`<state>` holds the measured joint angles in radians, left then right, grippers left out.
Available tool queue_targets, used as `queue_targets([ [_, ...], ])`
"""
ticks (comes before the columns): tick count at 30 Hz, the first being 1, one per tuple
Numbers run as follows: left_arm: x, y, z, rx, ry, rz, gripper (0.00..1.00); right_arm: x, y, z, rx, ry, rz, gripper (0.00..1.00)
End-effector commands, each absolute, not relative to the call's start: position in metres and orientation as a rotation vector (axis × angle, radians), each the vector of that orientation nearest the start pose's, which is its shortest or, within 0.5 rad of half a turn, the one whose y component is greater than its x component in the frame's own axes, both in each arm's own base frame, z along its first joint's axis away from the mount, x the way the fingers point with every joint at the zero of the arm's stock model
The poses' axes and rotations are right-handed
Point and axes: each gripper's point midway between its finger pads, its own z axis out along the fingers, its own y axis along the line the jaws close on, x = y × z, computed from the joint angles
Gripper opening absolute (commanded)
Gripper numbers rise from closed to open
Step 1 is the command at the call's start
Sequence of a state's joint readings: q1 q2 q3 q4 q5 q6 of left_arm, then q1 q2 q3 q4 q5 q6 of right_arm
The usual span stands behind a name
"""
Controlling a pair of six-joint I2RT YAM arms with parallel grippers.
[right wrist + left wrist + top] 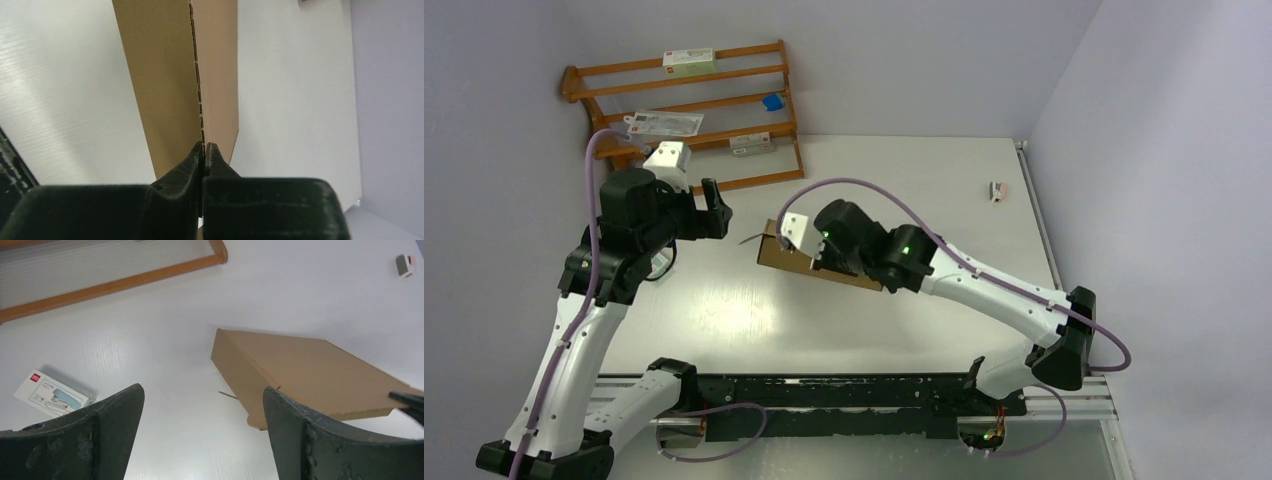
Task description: Fold the paper box
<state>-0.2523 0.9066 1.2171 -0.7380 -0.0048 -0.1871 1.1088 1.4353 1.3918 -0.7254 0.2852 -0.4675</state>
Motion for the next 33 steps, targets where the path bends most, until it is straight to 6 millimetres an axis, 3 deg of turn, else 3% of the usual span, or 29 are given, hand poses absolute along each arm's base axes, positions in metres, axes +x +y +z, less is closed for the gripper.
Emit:
queue_targets([
  [1, 0.259, -0.090, 0.306, 0.148, 2.046, -0.341, 0.93, 0.224, 0.294, 0.242, -1.589, 1.796, 0.133, 0.00],
  [6, 0.257, -0.101, 0.298, 0.202, 2.070, -0.391, 0.93, 0.241, 0.291, 0.246, -1.614, 1.829, 0.268, 0.00],
  [10, 0.258, -0.106, 0.289, 0.228, 2.092, -0.412, 0.93, 0.253, 0.299, 0.235, -1.687, 1.865, 0.329, 0.00],
  [13, 0.260, -0.109, 0.279, 0.243, 2.114, -0.420, 0.92, 0.274, 0.302, 0.224, -1.697, 1.903, 0.282, 0.00],
  [15, 0.263, -0.111, 0.273, 0.247, 2.127, -0.423, 0.92, 0.287, 0.303, 0.218, -1.694, 1.924, 0.241, 0.06],
  [21, 0.270, -0.114, 0.257, 0.250, 2.168, -0.426, 0.91, 0.307, 0.314, 0.223, -1.678, 1.894, 0.203, 0.43],
  [26, 0.282, -0.115, 0.256, 0.238, 2.171, -0.412, 0.91, 0.319, 0.313, 0.241, -1.579, 1.830, 0.149, 0.57],
  [33, 0.304, -0.121, 0.268, 0.238, 2.134, -0.412, 0.91, 0.320, 0.305, 0.275, -1.394, 1.731, 0.137, 0.80],
])
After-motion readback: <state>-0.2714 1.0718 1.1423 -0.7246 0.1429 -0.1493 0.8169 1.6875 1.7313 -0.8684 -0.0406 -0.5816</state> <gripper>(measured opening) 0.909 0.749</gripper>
